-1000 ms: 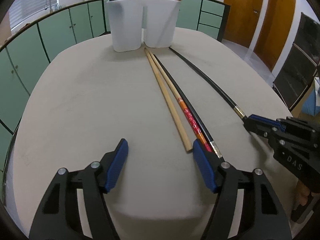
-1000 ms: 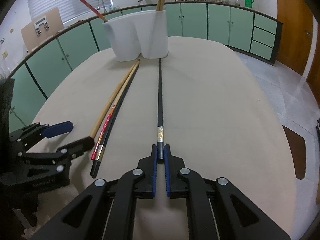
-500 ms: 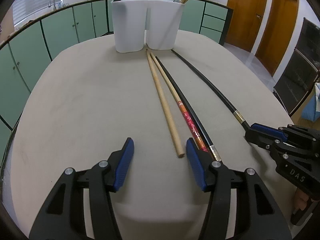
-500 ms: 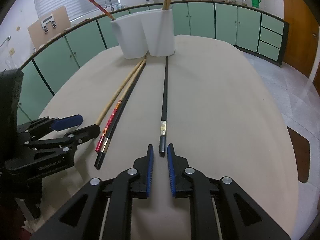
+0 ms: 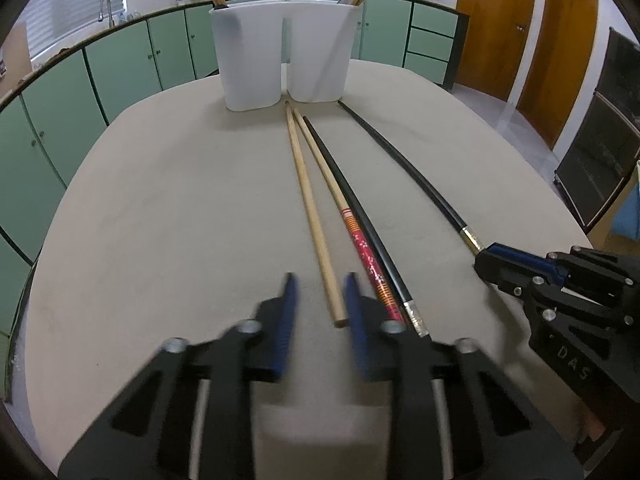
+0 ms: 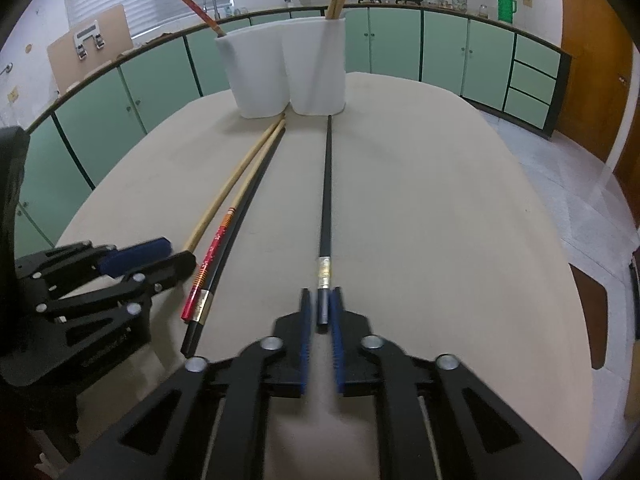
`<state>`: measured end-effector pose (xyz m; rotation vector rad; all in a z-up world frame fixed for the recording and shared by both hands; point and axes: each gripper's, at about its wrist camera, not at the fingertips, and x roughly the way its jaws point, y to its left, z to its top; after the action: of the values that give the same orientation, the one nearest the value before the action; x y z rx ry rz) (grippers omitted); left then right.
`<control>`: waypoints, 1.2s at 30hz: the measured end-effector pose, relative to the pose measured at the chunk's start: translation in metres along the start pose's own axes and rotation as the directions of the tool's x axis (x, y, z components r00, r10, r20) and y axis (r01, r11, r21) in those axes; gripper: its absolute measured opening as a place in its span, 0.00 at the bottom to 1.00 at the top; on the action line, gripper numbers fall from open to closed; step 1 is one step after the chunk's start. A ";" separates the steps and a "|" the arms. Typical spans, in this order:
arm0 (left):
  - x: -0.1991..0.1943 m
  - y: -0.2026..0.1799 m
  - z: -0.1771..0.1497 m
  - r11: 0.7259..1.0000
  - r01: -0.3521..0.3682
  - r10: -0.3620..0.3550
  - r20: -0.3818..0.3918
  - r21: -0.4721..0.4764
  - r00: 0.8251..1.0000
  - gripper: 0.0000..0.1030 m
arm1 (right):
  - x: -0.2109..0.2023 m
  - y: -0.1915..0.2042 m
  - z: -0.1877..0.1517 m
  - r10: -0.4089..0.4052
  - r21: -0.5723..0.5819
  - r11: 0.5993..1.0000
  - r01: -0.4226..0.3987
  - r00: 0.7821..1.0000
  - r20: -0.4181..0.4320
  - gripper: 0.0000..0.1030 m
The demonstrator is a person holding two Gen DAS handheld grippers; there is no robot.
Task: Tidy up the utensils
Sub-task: 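Grasp a black chopstick with the right tool while the left tool grasps a plain wooden chopstick, then carry both chopsticks to the holder and insert them upright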
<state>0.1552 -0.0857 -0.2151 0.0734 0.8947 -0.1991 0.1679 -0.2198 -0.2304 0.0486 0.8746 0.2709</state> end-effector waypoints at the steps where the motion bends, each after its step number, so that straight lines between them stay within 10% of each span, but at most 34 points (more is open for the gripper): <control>1: 0.000 0.001 0.000 1.000 0.004 -0.004 0.000 -0.001 1.000 0.08 | -0.001 -0.003 0.000 0.013 0.012 1.000 -0.013 1.000 0.001 0.07; 17: -0.054 0.037 0.012 1.000 0.017 -0.014 0.117 -0.020 0.993 0.05 | -0.040 -0.014 0.018 0.029 0.003 1.000 -0.030 0.994 0.101 0.06; 36: -0.140 0.038 0.115 0.996 0.032 -0.063 0.396 0.086 0.916 0.05 | -0.115 -0.007 0.138 0.060 -0.145 0.989 -0.016 0.950 0.306 0.06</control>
<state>0.1659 -0.0455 -0.0343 0.0801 0.4805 -0.2834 0.2050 -0.2459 -0.0563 -0.0239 0.5406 0.3506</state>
